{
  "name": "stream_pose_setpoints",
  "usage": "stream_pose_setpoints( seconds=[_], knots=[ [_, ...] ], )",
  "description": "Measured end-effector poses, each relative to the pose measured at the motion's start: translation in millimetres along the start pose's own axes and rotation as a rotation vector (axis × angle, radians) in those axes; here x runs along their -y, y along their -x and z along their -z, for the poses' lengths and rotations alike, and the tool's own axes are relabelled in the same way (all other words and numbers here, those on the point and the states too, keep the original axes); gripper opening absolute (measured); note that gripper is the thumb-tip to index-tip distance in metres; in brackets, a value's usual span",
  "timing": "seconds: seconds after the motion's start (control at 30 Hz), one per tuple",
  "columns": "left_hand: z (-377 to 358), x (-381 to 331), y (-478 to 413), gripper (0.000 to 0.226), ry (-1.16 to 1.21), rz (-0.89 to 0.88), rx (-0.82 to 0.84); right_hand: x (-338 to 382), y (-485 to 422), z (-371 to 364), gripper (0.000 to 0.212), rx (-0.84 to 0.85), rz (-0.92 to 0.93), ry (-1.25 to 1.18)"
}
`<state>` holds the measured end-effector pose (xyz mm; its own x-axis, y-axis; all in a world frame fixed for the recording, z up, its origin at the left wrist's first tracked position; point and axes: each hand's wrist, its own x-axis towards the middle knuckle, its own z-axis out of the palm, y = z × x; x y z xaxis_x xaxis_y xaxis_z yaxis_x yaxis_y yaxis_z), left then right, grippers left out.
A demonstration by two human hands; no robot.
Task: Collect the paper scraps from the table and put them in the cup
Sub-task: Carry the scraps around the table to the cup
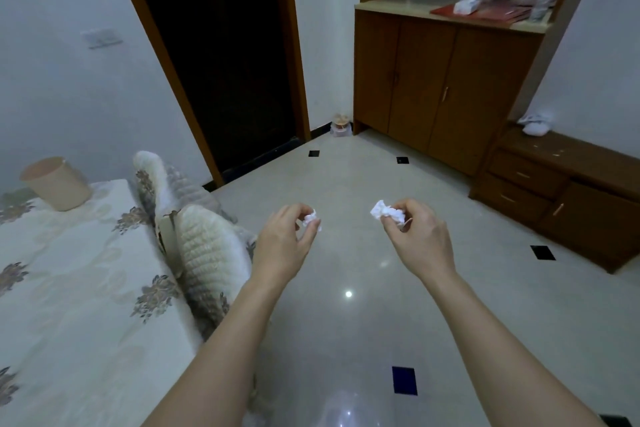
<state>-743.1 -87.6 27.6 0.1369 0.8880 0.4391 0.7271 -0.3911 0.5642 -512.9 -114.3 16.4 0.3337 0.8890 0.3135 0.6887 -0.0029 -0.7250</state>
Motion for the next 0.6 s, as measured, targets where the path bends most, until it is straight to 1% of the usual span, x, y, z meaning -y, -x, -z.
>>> stream_pose_setpoints(
  seconds=[0.1, 0.27, 0.33, 0.47, 0.6],
  knots=[
    [-15, 7, -27, 0.008, -0.015, 0.026, -0.025, -6, -33, -9, 0.018, 0.030, 0.024, -0.026],
    [-37, 32, -67, 0.009, -0.042, 0.071, -0.040, -16, -90, -42, 0.017, 0.110, 0.034, -0.031],
    [-47, 47, -86, 0.011, -0.046, 0.111, -0.040, -19, -114, -60, 0.018, 0.140, 0.061, -0.029],
    [-69, 80, -135, 0.008, -0.059, 0.174, -0.065, -21, -168, -100, 0.018, 0.180, 0.103, -0.020],
    [-88, 118, -196, 0.006, -0.062, 0.201, -0.088, -14, -237, -148, 0.013, 0.238, 0.135, -0.010]
  ],
)
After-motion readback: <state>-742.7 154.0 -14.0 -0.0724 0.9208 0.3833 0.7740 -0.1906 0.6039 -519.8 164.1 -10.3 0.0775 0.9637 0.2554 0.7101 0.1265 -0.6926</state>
